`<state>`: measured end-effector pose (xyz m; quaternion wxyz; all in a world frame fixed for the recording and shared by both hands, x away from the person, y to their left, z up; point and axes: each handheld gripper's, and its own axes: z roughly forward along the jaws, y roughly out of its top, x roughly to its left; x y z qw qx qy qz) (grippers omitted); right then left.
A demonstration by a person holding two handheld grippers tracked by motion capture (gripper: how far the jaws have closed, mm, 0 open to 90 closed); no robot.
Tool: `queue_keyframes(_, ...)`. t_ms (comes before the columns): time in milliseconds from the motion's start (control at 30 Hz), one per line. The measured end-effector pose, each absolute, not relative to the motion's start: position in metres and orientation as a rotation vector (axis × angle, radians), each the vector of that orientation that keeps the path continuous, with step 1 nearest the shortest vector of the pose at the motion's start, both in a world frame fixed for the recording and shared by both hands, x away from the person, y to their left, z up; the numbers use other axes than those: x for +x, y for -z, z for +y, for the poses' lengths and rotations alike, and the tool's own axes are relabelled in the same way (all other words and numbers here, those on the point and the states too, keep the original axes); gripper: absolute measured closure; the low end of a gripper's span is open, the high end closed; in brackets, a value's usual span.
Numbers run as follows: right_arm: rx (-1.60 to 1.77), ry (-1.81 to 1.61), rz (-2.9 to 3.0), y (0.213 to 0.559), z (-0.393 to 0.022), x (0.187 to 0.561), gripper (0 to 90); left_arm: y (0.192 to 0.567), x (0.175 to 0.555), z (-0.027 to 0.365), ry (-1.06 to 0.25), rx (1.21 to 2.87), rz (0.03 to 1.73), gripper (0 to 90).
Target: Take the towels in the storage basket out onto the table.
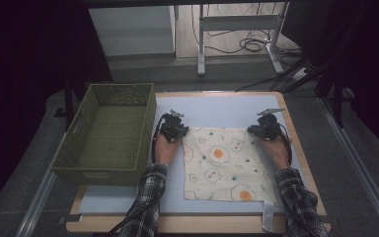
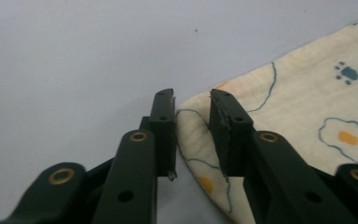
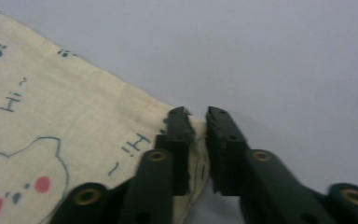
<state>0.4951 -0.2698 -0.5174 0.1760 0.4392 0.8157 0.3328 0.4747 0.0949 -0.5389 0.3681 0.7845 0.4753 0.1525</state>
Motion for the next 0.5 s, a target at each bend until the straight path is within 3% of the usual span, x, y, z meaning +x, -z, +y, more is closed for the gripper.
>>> queue_keyframes(33,1.221,-0.906,2.329,0.515,-0.265,0.494,87.7,0.538,0.475,0.096,-0.359,2.016,1.221,85.2)
queue_keyframes(67,1.204,-0.872,2.331,0.514,-0.263,0.494,88.0,0.537,0.474,0.095,-0.372,2.019,1.22,86.5)
queue_keyframes(500,1.176,-0.988,2.255,0.48,-0.277,0.474,88.0,0.504,0.449,0.096,-0.467,1.971,1.169,87.1)
